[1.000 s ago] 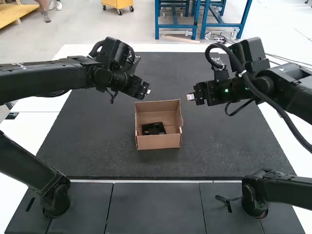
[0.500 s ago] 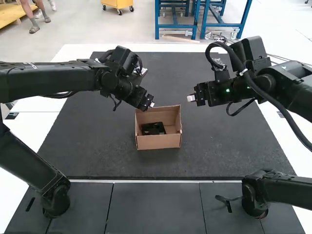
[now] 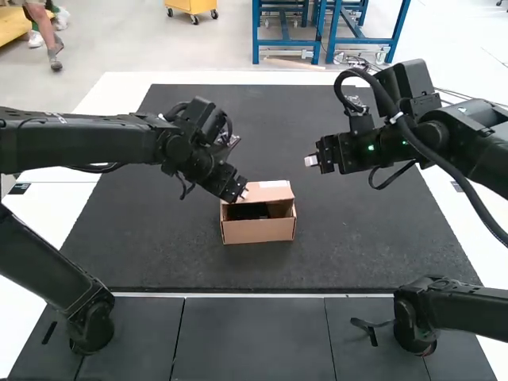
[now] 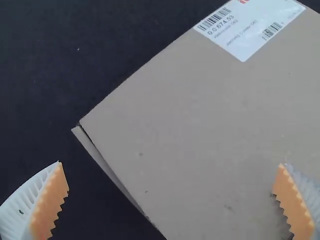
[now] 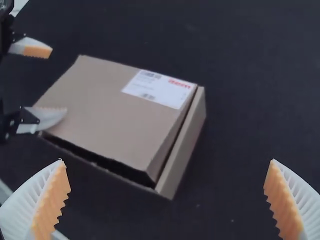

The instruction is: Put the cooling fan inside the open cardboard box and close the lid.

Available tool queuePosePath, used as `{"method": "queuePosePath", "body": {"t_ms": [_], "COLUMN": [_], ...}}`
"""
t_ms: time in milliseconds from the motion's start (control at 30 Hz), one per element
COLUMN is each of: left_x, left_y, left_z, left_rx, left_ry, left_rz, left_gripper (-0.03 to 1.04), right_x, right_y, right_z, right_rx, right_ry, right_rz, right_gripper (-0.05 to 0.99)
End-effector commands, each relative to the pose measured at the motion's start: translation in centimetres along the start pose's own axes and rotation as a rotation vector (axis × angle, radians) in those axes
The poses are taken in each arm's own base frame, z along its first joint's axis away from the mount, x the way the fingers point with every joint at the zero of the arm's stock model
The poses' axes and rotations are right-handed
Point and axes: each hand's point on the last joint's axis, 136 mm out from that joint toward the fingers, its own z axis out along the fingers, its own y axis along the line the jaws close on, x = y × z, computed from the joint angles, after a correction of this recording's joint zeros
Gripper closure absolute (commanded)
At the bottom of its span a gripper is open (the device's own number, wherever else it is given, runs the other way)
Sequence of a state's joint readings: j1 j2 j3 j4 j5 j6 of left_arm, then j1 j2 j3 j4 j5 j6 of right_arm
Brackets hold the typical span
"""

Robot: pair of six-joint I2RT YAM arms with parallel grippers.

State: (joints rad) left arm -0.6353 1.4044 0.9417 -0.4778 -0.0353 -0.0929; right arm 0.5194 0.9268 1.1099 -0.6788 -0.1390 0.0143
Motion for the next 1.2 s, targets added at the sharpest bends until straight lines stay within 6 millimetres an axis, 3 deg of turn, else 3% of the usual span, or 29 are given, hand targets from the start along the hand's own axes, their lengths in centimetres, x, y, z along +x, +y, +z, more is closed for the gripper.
{"method": "queuePosePath", "body": {"t_ms": [0,667,1167], "left_x": [0.2,2.5,3.9], "left_y": [-0.6,-1.0,0.0], "left_z": [-0.4,1.3,2.0], "left_rx": [0.020,-0.035,-0.098], "left_ry": [-0.017,-0.017,-0.014], "left_rz": [-0.002,0.033,0.060], "left_gripper": [0.04,0.04,0.04], "right_x": [-0.6,-0.2,-0.3], "right_y": [0.3,0.1,-0.1], "right_z": [-0.5,-0.2,-0.3], "right_rx": [-0.015,-0.011,-0.008], "right_ry": [-0.024,-0.012,-0.018], "right_rz": [-0.003,0.003,0.012], "right_gripper": [0.04,0.04,0.04]}}
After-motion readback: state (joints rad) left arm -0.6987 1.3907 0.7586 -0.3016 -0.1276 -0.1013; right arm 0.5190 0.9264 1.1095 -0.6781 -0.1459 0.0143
